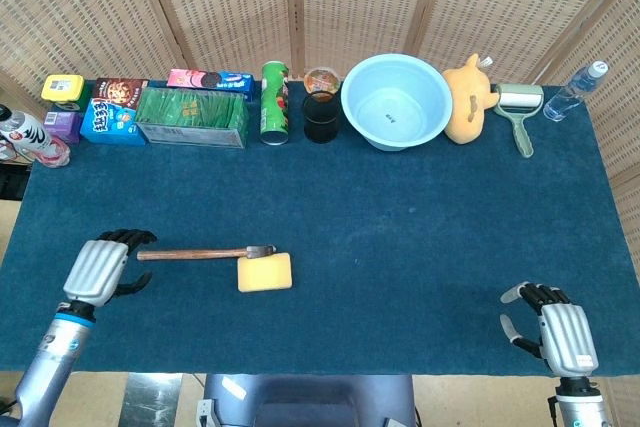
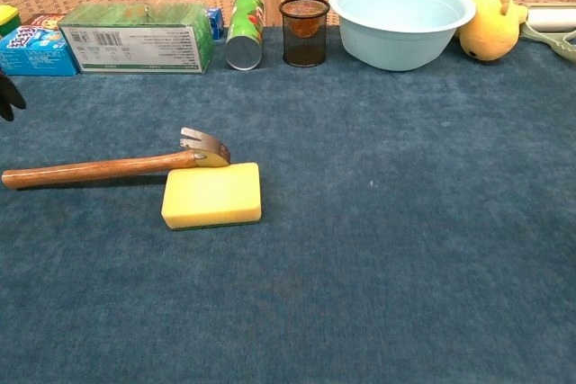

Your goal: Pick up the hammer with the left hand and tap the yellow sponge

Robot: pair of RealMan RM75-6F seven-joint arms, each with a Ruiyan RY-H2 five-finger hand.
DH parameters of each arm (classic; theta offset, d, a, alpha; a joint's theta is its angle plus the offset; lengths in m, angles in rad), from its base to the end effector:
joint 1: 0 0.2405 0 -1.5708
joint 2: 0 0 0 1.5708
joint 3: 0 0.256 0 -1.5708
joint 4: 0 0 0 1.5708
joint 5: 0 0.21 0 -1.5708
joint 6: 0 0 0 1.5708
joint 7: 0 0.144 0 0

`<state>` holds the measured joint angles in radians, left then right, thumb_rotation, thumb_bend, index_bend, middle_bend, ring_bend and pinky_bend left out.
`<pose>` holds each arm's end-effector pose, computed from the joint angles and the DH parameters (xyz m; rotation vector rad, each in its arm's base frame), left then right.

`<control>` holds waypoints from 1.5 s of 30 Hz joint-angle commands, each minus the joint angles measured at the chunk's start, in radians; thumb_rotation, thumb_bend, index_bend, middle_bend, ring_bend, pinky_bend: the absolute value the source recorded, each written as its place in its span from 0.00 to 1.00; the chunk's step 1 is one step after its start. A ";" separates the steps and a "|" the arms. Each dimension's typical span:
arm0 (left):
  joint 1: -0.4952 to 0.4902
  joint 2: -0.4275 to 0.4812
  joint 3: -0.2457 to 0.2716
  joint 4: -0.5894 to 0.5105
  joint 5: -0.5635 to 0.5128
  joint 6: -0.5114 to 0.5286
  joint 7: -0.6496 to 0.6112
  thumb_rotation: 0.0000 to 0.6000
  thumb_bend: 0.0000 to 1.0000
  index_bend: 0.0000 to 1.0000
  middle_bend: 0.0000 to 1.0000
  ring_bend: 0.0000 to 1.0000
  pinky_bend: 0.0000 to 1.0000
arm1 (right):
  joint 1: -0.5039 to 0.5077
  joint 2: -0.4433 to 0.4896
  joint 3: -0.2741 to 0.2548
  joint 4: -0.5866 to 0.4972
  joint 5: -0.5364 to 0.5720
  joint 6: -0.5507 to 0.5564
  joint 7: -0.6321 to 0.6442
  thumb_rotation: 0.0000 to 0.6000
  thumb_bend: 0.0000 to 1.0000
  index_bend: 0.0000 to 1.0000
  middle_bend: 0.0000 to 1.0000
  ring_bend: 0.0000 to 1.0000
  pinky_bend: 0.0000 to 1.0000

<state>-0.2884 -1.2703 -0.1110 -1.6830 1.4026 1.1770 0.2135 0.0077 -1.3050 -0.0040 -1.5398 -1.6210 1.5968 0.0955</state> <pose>-0.2530 0.2417 0.0753 -1.6366 -0.9987 -0.8822 -0.2995 -0.1453 0.1078 1.3327 -1.0213 1.1093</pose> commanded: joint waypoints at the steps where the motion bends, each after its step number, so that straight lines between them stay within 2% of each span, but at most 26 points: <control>1: -0.073 -0.048 -0.014 0.046 -0.067 -0.100 0.080 1.00 0.30 0.31 0.36 0.28 0.32 | -0.005 0.003 -0.001 0.001 -0.001 0.007 0.003 1.00 0.37 0.47 0.46 0.43 0.37; 7: -0.146 -0.112 -0.024 0.097 -0.120 -0.173 0.138 1.00 0.31 0.31 0.36 0.27 0.32 | -0.015 0.008 -0.002 0.000 0.000 0.017 0.005 1.00 0.37 0.47 0.46 0.43 0.37; 15: -0.200 -0.183 -0.032 0.158 -0.146 -0.198 0.134 1.00 0.33 0.31 0.36 0.27 0.32 | -0.034 0.013 -0.001 0.011 0.001 0.043 0.019 1.00 0.37 0.47 0.46 0.42 0.37; 27: -0.259 -0.236 -0.019 0.217 -0.171 -0.256 0.098 1.00 0.36 0.31 0.36 0.27 0.33 | -0.051 0.019 0.004 0.019 0.010 0.056 0.034 1.00 0.37 0.47 0.46 0.42 0.37; 36: -0.300 -0.244 -0.007 0.224 -0.195 -0.321 0.077 1.00 0.45 0.31 0.36 0.28 0.39 | -0.057 0.021 0.009 0.013 0.023 0.052 0.032 1.00 0.37 0.47 0.46 0.42 0.37; 42: -0.335 -0.209 0.014 0.173 -0.179 -0.371 0.073 1.00 0.54 0.31 0.39 0.34 0.43 | -0.060 0.016 0.008 0.003 0.027 0.045 0.039 1.00 0.37 0.47 0.46 0.43 0.37; 45: -0.339 -0.200 0.020 0.161 -0.180 -0.377 0.064 1.00 0.61 0.37 0.43 0.39 0.48 | -0.067 0.014 0.008 0.004 0.031 0.053 0.040 1.00 0.37 0.47 0.46 0.43 0.37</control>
<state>-0.6257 -1.4726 -0.0930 -1.5192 1.2229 0.8019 0.2805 -0.0585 -1.2905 0.0040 -1.5365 -1.5912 1.6483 0.1356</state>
